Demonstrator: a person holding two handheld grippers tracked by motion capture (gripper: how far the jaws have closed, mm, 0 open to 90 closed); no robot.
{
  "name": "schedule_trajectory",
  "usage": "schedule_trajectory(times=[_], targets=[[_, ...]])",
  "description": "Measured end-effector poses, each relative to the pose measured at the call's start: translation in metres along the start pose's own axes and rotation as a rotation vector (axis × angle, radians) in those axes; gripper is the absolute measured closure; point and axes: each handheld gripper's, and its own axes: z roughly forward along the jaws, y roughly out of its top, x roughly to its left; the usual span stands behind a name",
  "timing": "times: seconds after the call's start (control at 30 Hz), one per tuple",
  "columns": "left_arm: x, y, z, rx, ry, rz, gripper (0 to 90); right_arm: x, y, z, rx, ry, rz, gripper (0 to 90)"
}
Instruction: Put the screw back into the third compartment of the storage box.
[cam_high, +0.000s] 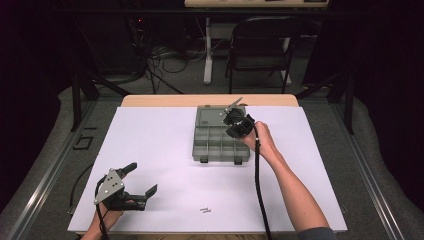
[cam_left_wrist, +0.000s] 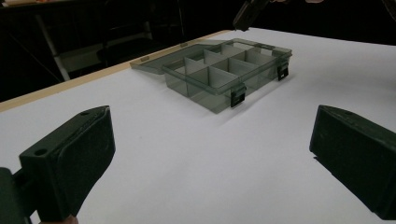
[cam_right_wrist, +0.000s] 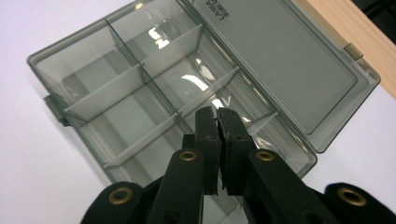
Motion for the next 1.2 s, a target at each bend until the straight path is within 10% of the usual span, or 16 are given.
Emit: schedule_trajectory(times=[0.67, 1.2], targets=[[0.0, 0.0, 0.001, 0.001, 0.002, -0.002, 0.1, -0.008, 0.002, 0.033, 0.043, -0.013, 0.019, 87.0], [0.0, 0.0, 0.0, 0.001, 0.001, -0.001, 0.1, -0.006, -0.001, 0.014, -0.014, 0.015, 0.055, 49.0]])
